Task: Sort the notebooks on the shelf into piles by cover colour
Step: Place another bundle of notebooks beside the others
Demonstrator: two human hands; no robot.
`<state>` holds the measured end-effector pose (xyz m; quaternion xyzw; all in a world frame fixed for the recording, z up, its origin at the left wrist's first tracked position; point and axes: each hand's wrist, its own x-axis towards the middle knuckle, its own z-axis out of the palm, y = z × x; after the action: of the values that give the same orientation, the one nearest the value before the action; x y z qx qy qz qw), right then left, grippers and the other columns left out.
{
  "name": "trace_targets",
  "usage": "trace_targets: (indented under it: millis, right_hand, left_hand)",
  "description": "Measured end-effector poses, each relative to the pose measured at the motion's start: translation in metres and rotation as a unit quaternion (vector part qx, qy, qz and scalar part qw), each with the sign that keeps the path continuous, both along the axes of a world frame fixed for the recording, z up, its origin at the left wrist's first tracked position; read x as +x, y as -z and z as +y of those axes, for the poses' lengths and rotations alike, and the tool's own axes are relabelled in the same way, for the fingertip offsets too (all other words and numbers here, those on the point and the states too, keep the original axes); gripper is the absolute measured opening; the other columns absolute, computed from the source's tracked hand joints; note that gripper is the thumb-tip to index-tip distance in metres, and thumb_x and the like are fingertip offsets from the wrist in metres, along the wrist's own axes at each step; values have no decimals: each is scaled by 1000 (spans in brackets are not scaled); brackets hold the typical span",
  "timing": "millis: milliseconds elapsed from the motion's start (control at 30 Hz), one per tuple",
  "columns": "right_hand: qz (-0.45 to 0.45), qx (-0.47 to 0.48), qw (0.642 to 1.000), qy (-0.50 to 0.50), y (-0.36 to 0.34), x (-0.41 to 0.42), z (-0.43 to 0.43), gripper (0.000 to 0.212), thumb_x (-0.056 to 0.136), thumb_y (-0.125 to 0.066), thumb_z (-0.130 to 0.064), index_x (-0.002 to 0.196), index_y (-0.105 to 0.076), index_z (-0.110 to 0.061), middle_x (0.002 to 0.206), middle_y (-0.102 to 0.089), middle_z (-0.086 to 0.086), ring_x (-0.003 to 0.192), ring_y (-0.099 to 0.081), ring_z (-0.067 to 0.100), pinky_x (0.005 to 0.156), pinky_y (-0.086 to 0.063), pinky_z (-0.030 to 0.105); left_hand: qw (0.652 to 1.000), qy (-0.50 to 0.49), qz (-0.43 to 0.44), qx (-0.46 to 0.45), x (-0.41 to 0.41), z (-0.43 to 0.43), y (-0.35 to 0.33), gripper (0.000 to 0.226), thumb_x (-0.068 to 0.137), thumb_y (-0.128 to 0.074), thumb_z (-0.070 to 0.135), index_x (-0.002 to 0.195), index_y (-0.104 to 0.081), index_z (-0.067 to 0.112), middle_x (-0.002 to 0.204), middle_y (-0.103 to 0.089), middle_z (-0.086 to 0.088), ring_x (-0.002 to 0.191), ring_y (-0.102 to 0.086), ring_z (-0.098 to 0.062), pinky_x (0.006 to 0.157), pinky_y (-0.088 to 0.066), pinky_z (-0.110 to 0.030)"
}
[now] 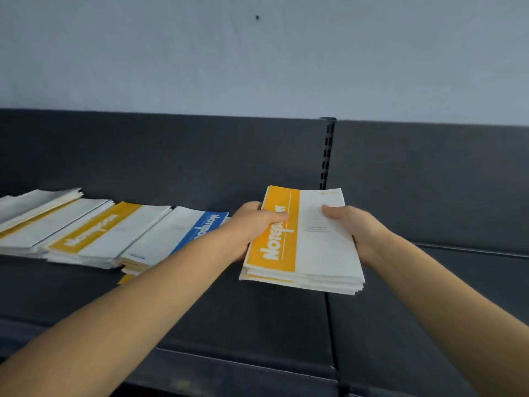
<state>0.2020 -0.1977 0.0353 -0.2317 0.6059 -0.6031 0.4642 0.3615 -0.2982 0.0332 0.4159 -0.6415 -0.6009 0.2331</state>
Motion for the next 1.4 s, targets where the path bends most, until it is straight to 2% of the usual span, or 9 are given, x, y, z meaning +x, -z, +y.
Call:
trace_targets:
  millis: [300, 633, 767, 967, 1000, 1100, 1167, 1233, 1400]
  right_hand:
    - [141, 49, 982, -112, 6, 187, -116, 16, 87, -60, -1, 102, -65, -4, 100, -71, 10, 83, -68, 23, 64, -56, 32]
    - [208, 45, 956, -204, -6, 263, -203, 20, 87, -57, 7, 97, -64, -9, 96, -70, 5, 89, -67, 22, 60, -56, 25]
    - [229, 41, 951, -205, -5, 288, -235, 25, 84, -57, 9, 103, -65, -4, 101, -70, 8, 86, -67, 21, 60, -56, 26]
    - [274, 83, 949, -133, 7, 325, -275, 24, 86, -67, -14, 106, -64, -1, 108, -67, 12, 92, -66, 28, 69, -58, 35]
    - [325, 102, 934, -112, 11, 331, -281, 29, 85, -68, -19, 108, -62, -1, 111, -65, 13, 95, -65, 28, 74, -58, 38]
    - [537, 160, 826, -60, 20, 344, -291, 49, 85, -65, -34, 126, -56, -9, 125, -60, 7, 107, -60, 23, 89, -51, 35]
    - [570, 167, 803, -40, 19, 354, -292, 52, 87, -62, -39, 131, -53, -15, 128, -58, 1, 107, -58, 19, 89, -48, 31]
    - [573, 176, 799, -46, 17, 367, -291, 51, 87, -62, -41, 131, -53, -16, 130, -57, 0, 110, -56, 19, 87, -45, 28]
    - [628, 201, 745, -100, 20, 398, -297, 61, 88, -55, -55, 139, -44, -23, 143, -44, -1, 126, -46, 20, 99, -40, 32]
  left_hand:
    - [996, -74, -14, -57, 195, -126, 4, 27, 87, -71, 15, 113, -65, 11, 97, -74, -7, 81, -73, -22, 68, -59, -34]
    - [988, -130, -55, -63, 293, -203, -1, 18, 86, -67, 7, 104, -67, 7, 94, -74, -11, 82, -73, -26, 76, -58, -40]
    - [980, -113, -91, -133, 315, -233, -4, 16, 87, -68, 9, 102, -67, 12, 94, -74, -6, 80, -72, -19, 65, -57, -31]
    - [946, -21, -192, -260, 338, -280, 4, 5, 83, -72, 18, 86, -67, 16, 85, -71, 4, 80, -69, -13, 72, -56, -28]
    - [929, 3, -225, -294, 340, -286, 6, 9, 83, -72, 21, 89, -67, 16, 89, -71, 3, 83, -68, -14, 74, -56, -30]
    - [853, 65, -309, -417, 348, -300, 12, 54, 80, -72, 39, 127, -55, 17, 128, -58, -3, 120, -54, -22, 99, -46, -37]
    - [853, 76, -286, -430, 360, -307, 10, 70, 84, -69, 43, 143, -41, 17, 142, -46, -1, 130, -45, -21, 103, -42, -35]
    - [862, 76, -263, -428, 377, -316, 7, 68, 85, -68, 44, 142, -42, 17, 142, -46, 0, 128, -46, -19, 101, -43, -34]
    - [848, 12, -332, -413, 423, -362, 2, 70, 85, -63, 53, 141, -45, 16, 143, -46, -3, 128, -47, -24, 97, -43, -35]
